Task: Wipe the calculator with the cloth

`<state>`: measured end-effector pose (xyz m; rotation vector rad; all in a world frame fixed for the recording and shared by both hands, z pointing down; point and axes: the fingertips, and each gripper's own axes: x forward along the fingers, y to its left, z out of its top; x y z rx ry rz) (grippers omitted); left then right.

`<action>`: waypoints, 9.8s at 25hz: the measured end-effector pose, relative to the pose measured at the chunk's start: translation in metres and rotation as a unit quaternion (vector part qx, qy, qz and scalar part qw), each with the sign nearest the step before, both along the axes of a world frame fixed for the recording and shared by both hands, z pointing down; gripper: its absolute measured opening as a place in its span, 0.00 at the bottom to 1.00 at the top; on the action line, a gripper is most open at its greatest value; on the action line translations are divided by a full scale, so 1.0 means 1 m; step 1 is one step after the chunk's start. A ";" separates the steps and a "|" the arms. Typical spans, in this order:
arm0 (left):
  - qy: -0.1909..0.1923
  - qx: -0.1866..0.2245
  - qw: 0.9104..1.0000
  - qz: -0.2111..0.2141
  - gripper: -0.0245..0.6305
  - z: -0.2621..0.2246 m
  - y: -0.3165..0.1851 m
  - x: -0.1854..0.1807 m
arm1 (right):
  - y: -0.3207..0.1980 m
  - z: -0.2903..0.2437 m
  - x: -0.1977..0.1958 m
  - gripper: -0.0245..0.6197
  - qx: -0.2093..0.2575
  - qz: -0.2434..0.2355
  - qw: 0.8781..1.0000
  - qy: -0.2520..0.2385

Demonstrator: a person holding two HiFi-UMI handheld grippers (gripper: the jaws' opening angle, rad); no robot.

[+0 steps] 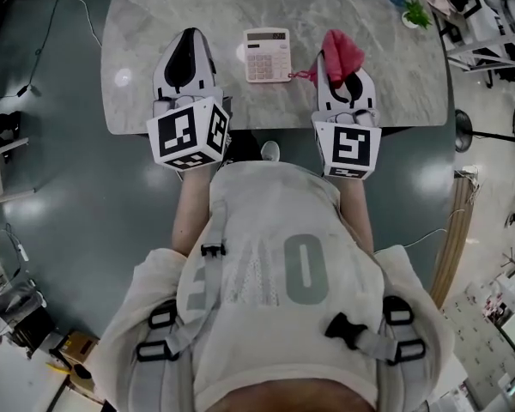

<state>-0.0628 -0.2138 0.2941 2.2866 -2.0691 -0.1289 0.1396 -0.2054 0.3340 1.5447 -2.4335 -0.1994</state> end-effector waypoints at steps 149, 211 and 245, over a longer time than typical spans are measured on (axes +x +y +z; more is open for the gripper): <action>-0.028 -0.389 0.912 0.130 0.57 0.300 -0.020 0.044 | -0.030 0.256 -0.068 0.12 -0.166 -0.247 0.807 0.510; 0.070 -0.243 0.965 -0.066 0.07 0.188 -0.017 -0.107 | -0.122 0.224 -0.149 0.13 -0.100 -0.242 0.786 0.560; 0.073 -0.218 0.972 -0.049 0.07 0.177 0.005 -0.071 | -0.030 0.251 -0.132 0.13 -0.136 -0.259 0.784 0.548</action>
